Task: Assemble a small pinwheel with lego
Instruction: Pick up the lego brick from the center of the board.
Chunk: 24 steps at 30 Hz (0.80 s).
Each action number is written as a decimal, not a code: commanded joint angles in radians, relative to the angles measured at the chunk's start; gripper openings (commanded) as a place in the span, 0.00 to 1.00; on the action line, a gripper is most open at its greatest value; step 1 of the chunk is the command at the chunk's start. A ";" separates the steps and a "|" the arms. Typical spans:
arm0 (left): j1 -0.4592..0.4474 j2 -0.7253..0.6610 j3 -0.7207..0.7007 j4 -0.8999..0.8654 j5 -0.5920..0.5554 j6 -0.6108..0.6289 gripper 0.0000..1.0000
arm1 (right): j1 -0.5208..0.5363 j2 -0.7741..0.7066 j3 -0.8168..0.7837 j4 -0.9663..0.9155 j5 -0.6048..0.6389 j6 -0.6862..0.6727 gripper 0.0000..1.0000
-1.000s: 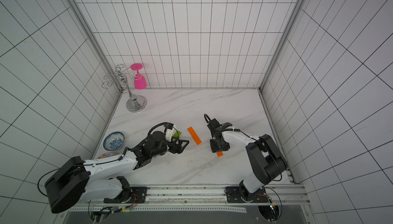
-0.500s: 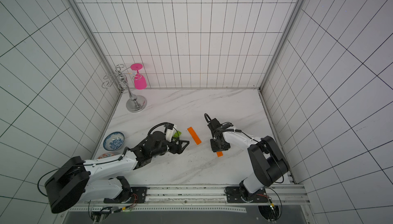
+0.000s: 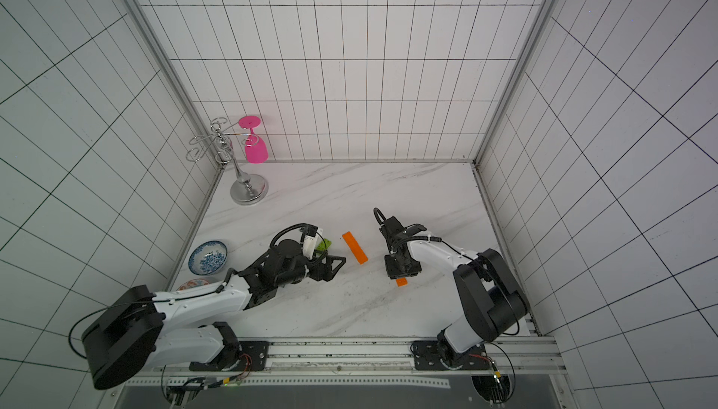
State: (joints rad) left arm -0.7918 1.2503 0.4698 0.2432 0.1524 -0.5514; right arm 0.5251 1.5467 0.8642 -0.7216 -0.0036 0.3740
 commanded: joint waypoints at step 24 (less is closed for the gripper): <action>0.012 -0.023 -0.013 0.002 -0.008 -0.005 0.93 | 0.001 -0.002 0.036 -0.016 -0.053 -0.022 0.32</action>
State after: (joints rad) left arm -0.7887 1.2491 0.4690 0.2428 0.1524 -0.5503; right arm 0.5251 1.5623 0.8642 -0.7208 -0.0257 0.3660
